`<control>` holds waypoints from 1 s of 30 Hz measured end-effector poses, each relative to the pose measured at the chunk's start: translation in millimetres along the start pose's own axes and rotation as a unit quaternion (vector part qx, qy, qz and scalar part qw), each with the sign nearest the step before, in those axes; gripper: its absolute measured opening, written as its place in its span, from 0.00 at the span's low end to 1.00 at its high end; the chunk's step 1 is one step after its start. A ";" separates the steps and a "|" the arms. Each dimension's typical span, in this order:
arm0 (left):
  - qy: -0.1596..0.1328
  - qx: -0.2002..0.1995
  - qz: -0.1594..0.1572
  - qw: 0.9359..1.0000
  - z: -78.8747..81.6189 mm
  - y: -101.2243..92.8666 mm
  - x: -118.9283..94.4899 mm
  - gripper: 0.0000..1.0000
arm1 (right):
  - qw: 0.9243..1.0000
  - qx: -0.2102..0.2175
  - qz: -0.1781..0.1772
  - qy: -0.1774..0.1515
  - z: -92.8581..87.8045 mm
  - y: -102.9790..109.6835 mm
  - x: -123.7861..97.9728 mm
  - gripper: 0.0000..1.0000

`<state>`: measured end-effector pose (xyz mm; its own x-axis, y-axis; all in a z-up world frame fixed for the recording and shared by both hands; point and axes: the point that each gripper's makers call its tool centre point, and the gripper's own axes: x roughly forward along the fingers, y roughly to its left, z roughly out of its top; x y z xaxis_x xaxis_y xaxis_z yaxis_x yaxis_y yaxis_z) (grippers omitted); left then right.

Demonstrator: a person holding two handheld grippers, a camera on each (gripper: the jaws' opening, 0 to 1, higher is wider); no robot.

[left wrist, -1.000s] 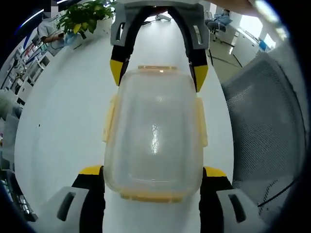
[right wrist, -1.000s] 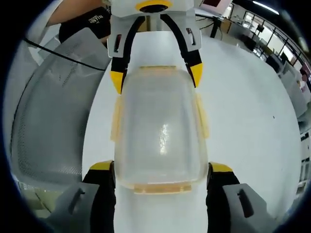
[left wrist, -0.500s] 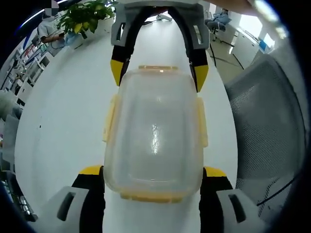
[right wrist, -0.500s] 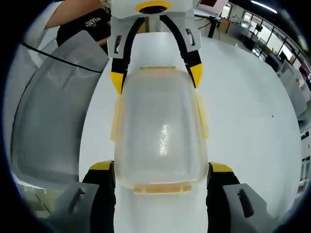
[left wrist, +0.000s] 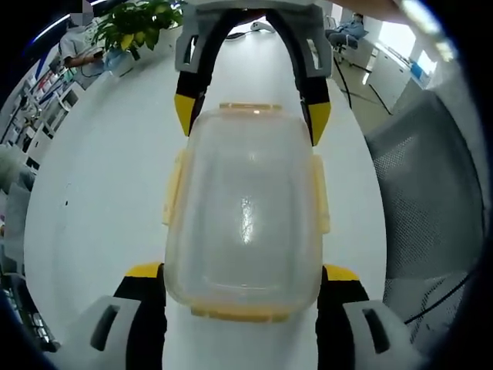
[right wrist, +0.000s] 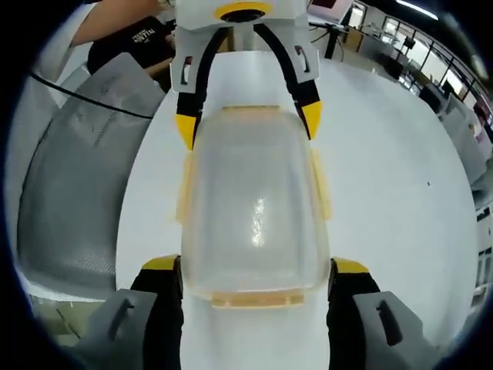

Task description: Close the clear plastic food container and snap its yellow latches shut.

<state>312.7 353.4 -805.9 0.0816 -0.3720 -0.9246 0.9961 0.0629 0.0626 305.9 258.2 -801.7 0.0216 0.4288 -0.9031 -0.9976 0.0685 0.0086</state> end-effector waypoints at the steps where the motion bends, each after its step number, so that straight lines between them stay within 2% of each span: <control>1: 0.000 0.000 0.000 1.000 0.0 0.9 0.1 0.78 | 1.000 0.000 0.000 0.000 0.3 -1.9 0.0 0.74; 13: 0.000 -0.007 -0.008 1.000 -0.9 27.5 3.4 0.80 | 1.000 0.006 0.004 -0.004 3.2 -26.0 0.9 0.74; 30: 0.009 -0.004 -0.005 1.000 4.3 65.7 9.7 0.80 | 1.000 0.002 0.014 0.015 -0.5 -63.4 3.0 0.76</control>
<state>379.1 349.9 -809.1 0.0716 -0.3557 -0.9319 0.9965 0.0661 0.0513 369.2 254.8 -805.1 -0.0079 0.4029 -0.9152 -0.9975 0.0613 0.0356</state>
